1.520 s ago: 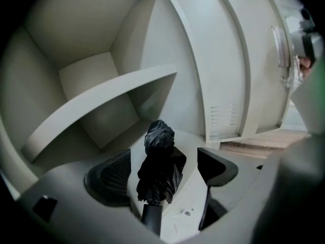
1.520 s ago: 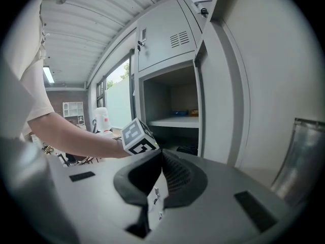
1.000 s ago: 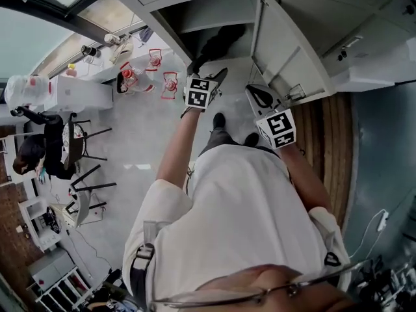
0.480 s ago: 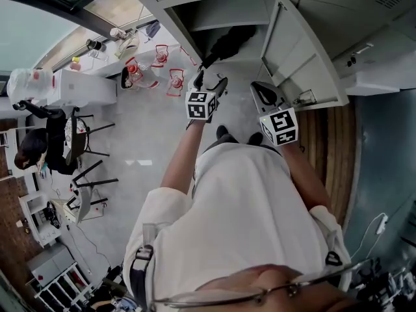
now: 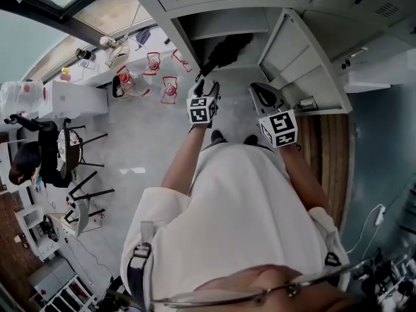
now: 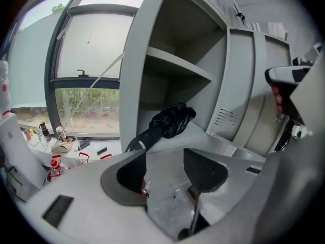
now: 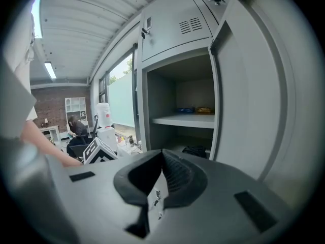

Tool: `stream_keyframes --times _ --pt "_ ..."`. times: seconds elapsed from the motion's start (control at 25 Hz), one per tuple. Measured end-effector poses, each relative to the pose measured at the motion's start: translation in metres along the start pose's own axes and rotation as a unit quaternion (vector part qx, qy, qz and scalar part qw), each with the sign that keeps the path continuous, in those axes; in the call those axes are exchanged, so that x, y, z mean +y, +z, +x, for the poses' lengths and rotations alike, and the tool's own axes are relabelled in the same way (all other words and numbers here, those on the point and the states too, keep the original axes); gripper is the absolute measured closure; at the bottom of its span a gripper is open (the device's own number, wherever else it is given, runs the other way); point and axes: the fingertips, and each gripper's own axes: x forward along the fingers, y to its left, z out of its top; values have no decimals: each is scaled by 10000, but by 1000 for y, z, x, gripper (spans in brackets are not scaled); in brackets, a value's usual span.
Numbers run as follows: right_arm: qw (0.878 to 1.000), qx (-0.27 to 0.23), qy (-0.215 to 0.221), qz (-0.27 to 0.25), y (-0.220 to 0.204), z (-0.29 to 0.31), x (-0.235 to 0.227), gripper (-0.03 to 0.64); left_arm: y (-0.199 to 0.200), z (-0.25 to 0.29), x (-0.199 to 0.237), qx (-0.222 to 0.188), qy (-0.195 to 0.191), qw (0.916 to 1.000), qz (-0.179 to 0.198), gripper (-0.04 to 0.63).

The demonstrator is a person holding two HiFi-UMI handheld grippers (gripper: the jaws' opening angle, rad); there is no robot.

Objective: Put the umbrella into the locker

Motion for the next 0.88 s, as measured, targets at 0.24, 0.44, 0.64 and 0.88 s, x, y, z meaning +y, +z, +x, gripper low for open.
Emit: stream_keyframes --times 0.24,0.44,0.64,0.88 --pt "9999 104 -78 -19 -3 4 5 609 5 13 15 35 137 9999 -26 362" --pt "9997 145 -217 -18 -5 0 2 609 7 20 12 30 173 9998 -86 364" --pt "9992 185 -361 32 -8 -4 -5 609 21 39 -3 -6 60 9999 -97 362" --pt "9985 242 -495 53 -12 -9 -11 609 31 62 0 64 45 9999 -112 362"
